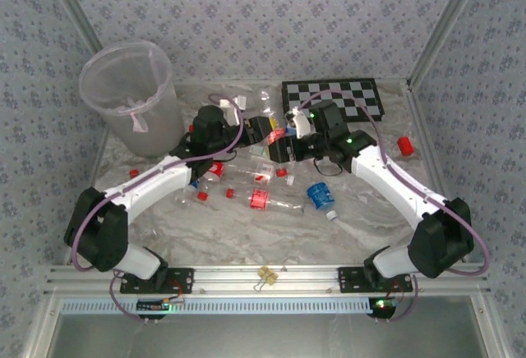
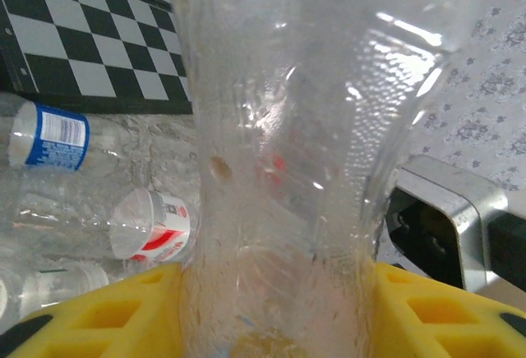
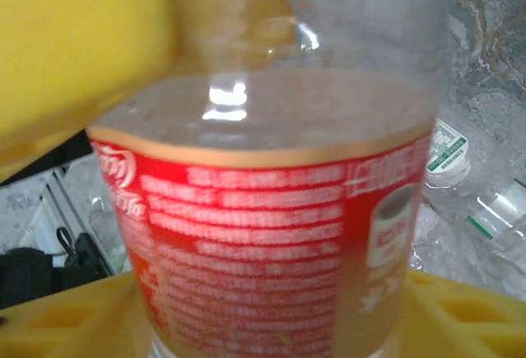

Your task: Put the plastic bottles in the bin

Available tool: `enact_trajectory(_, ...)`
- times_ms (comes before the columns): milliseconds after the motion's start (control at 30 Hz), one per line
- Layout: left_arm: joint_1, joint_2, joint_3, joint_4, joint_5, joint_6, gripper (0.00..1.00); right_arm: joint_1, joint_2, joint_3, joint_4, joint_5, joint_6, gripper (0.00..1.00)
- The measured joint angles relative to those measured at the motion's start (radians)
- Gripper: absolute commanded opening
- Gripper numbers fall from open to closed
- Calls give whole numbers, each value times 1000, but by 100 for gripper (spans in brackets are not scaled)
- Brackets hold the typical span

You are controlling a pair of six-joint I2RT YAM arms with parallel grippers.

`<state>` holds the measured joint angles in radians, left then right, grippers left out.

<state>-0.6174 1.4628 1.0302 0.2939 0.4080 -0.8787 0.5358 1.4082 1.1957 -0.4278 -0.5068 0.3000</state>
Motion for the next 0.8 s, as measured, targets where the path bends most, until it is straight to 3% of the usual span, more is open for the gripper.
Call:
enact_trajectory(267, 27, 0, 171, -250, -35, 143, 44, -32, -31, 47, -51, 19, -45, 94)
enact_trajectory(533, 138, -22, 293, -406, -56, 267, 42, -137, -161, 27, -37, -40, 0, 96)
enact_trajectory(800, 279, -185, 422, -521, -119, 401, 37, -161, -135, 10, -63, -21, 45, 95)
